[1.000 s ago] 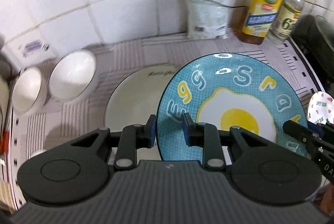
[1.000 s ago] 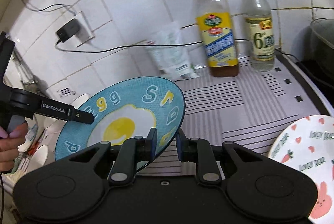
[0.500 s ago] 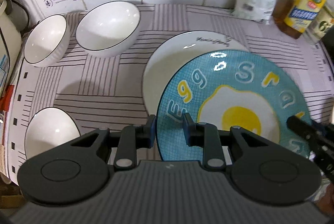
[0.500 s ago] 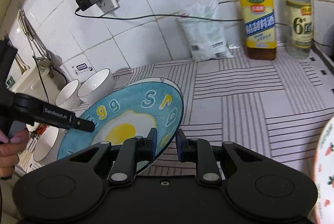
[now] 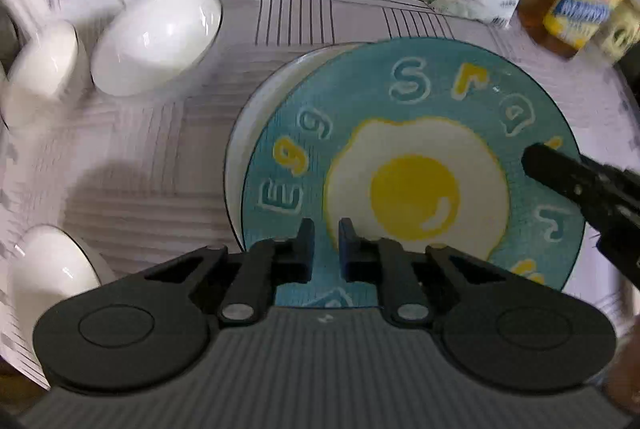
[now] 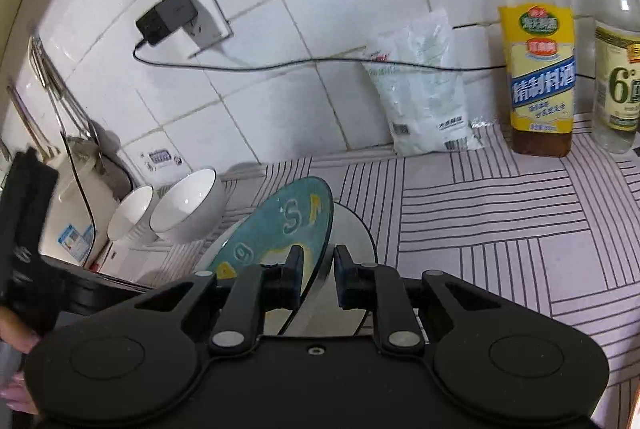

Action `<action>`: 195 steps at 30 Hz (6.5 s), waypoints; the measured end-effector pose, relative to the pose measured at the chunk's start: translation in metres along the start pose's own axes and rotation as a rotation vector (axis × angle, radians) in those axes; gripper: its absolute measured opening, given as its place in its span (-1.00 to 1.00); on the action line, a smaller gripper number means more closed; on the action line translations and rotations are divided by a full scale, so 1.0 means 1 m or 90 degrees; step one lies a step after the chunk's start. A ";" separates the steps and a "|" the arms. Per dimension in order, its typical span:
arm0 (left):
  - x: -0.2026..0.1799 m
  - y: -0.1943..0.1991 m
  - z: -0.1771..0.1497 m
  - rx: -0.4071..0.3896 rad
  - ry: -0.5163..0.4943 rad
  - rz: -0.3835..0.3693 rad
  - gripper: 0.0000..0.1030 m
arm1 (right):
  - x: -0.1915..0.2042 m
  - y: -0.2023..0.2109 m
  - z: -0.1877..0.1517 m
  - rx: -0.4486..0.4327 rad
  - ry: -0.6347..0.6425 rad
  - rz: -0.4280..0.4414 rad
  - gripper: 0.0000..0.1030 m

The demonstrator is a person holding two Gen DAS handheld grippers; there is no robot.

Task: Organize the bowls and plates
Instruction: 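Carry the blue plate onto the white plate and lower it, then open both grippers and move toward the bunny-print plate, then grasp the rim of the white LOVELY BEAR bunny plate with both grippers, then carry the bunny plate onto the blue plate and lower it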

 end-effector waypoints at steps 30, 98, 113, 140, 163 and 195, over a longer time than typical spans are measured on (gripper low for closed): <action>-0.008 0.020 -0.013 -0.016 0.020 0.002 -0.69 | 0.007 -0.020 -0.032 0.033 0.145 -0.146 -0.56; -0.287 -0.010 -0.074 0.003 -0.168 -0.221 0.49 | -0.255 0.197 -0.137 -0.119 -0.231 -0.487 0.42; -0.305 -0.038 -0.079 0.053 -0.187 -0.286 -0.37 | -0.251 0.184 -0.149 -0.109 -0.191 -0.501 -0.07; -0.264 -0.011 -0.081 -0.025 -0.197 -0.245 -0.63 | -0.241 0.171 -0.145 -0.105 -0.266 -0.324 -0.49; -0.113 0.076 -0.083 -0.078 -0.036 -0.187 -0.63 | -0.102 0.144 -0.103 -0.108 -0.095 -0.142 -0.47; 0.015 0.038 -0.048 -0.014 0.205 -0.136 -0.61 | -0.004 0.007 -0.048 0.018 0.014 -0.072 -0.47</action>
Point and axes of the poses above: each gripper's, at about its wrist camera, not at the fingertips, and y roughly against the way its jaws point, x to its left, z to its top, the point moved 10 cm from there along -y, roughly the way its jaws point, and after that the axes turned 7 degrees about -z, right-handed, at the moved point
